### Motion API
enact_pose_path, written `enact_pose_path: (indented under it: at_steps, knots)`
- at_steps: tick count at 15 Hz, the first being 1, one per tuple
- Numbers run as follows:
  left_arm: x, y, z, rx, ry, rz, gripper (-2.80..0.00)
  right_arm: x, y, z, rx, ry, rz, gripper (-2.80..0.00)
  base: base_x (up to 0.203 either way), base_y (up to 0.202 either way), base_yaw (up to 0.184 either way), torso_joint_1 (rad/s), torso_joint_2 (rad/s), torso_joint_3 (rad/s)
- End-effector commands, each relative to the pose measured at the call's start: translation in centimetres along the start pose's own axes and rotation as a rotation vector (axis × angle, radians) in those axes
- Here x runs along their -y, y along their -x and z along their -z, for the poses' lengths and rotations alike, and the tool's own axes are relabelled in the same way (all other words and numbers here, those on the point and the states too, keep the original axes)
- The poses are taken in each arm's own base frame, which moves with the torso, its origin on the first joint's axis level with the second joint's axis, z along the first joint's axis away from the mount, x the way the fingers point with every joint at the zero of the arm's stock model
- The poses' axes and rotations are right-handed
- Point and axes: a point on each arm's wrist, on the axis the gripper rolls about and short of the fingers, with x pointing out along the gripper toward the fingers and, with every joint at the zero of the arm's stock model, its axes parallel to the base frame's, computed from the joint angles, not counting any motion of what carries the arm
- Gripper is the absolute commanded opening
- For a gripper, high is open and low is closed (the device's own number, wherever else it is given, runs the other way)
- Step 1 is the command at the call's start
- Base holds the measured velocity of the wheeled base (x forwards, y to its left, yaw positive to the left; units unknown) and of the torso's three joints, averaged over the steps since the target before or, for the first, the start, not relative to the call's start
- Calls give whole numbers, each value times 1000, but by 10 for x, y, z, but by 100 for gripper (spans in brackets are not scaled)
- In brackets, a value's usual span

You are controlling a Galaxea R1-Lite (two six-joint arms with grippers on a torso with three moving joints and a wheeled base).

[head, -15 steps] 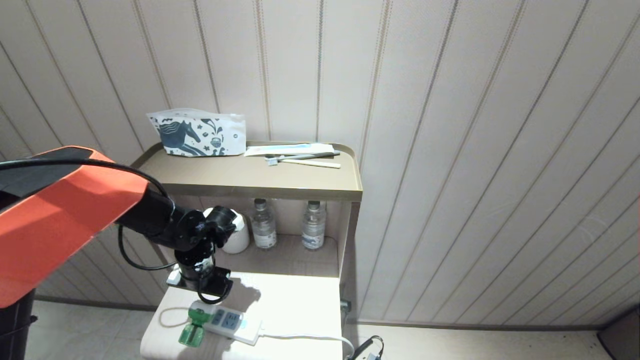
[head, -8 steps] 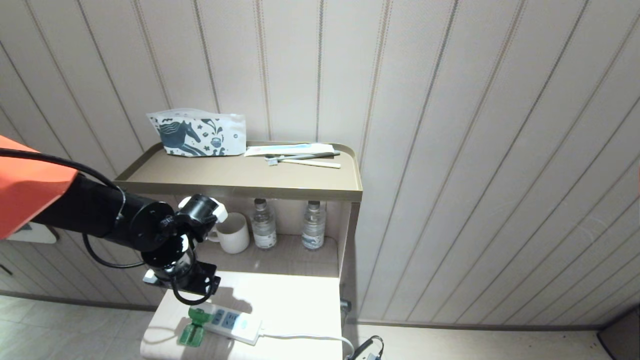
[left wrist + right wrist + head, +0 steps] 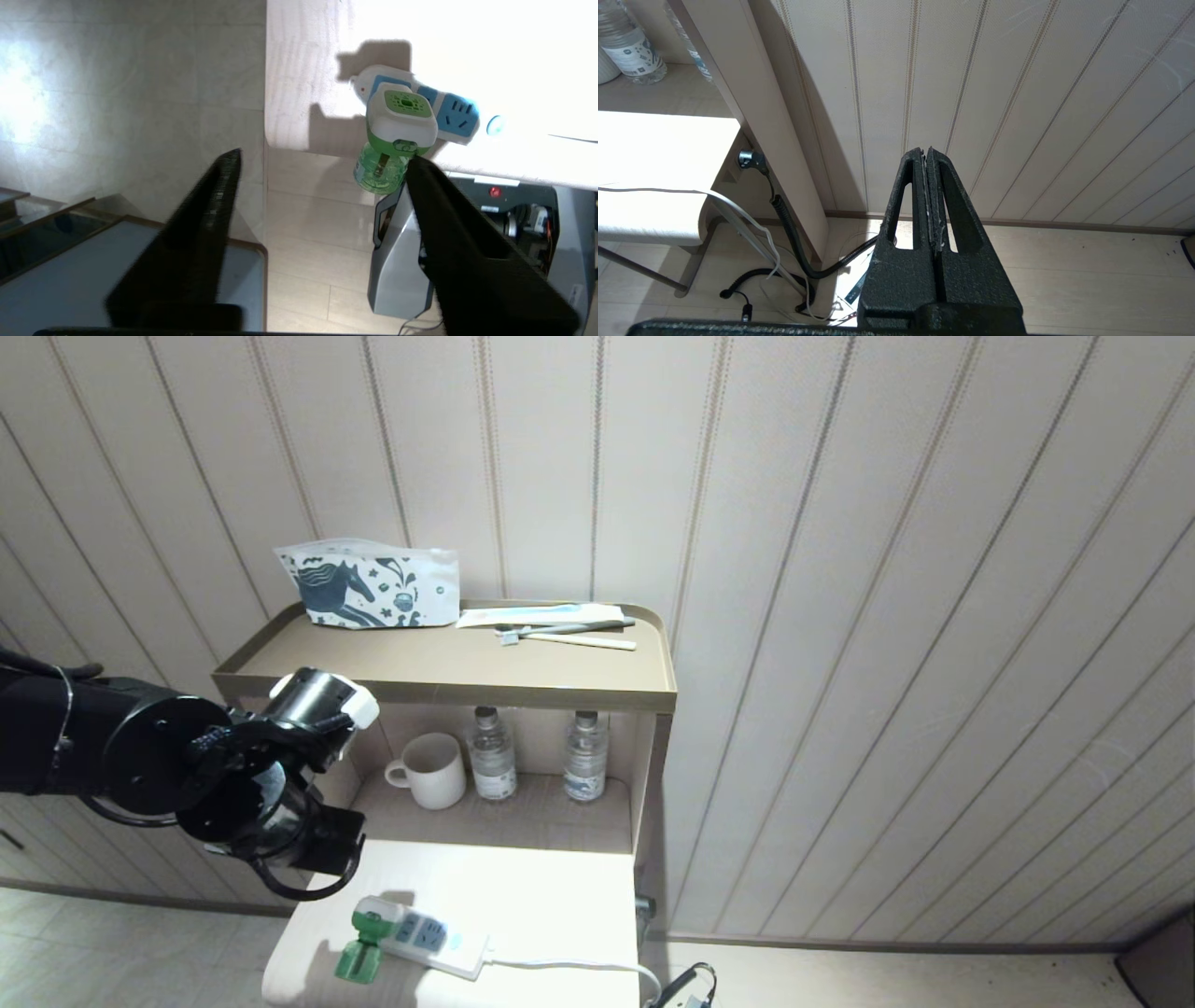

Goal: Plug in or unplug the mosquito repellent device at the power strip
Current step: Insert the plug into the socket

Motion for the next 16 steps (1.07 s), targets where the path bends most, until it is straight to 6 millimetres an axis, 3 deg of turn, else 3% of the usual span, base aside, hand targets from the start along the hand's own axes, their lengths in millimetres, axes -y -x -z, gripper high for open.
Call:
enact_pose_path:
  at_steps: [1,3,7,12,16]
  knots:
    - [-8,18,4,50,20,-7,-280,0,0,0,-2,0,0,-280,0,0,0,0,0,0]
    - [-6,23,15,52,8,-41,-280,0,0,0,-2,0,0,-280,0,0,0,0,0,0]
    - [9,3,35,-101,72,-105,-280,0,0,0,-2,-1,0,-280,0,0,0,0,0,0]
    - [48,-13,63,-229,-33,-119,-280,0,0,0,-2,-1,0,-280,0,0,0,0,0,0]
    - [65,-25,65,-279,-58,-73,-280,0,0,0,-3,1,0,-280,0,0,0,0,0,0]
